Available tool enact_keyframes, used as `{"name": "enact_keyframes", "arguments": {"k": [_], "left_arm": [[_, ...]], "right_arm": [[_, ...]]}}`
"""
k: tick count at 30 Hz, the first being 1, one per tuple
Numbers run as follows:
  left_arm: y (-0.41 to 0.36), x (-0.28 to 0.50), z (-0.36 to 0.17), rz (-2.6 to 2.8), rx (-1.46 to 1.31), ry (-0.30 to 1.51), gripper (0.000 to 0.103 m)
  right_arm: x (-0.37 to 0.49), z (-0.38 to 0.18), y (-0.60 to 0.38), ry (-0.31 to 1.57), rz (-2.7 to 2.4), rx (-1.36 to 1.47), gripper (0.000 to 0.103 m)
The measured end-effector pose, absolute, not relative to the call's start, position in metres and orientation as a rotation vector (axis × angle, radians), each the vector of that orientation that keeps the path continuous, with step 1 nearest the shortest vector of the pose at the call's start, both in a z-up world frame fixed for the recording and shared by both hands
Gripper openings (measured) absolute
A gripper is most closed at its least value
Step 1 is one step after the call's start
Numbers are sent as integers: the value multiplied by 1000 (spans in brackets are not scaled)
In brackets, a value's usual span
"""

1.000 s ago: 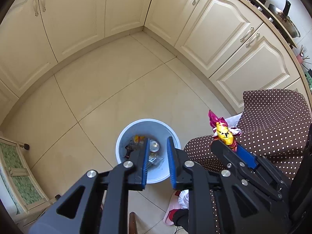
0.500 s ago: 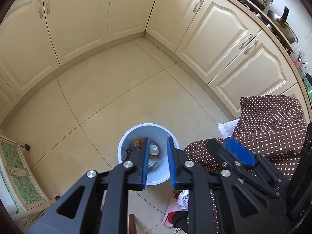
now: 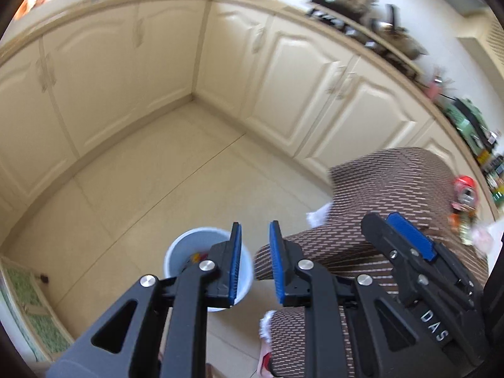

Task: Collect trash
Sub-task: 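Carry both wrappers over the bin and open both tools, then grasp the white snack wrapper with the right tool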

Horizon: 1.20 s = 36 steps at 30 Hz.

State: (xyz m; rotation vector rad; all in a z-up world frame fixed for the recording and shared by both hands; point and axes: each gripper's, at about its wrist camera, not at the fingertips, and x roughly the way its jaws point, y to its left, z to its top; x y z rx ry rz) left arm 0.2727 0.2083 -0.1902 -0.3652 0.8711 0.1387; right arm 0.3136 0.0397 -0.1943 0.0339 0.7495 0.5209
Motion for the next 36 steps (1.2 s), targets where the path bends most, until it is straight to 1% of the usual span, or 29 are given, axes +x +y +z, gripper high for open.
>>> {"name": "enact_keyframes", "arguments": {"k": [5,7,10,14,18,29,31,33,36], "left_arm": [[124,282,-156,15,-274,826,26],[89,289,-149,-44,-243,823,32],[36,299,-141,-113,-188,817,37],[-16,314,-142,-189,-130,838,39],[-61,336,-154,-222,-76,884,39],[-100,385,-183,-224,-42,969,39],[-105,388,-185,-212,-20,955,39],[-108,391,-186,-203,0,944,36],[-108,390,-186,-200,15,923,35]], "right_arm": [[297,-154,-44,645,394,96,47],[292,-146,-79,619,338,121,48],[290,-139,-131,602,254,158,48],[293,-142,-199,618,139,208,48],[299,-150,-235,649,94,239,48],[324,-169,-274,709,84,270,48],[327,-171,-273,717,85,272,48],[332,-174,-273,729,88,266,48],[336,-177,-267,745,99,248,48]]}}
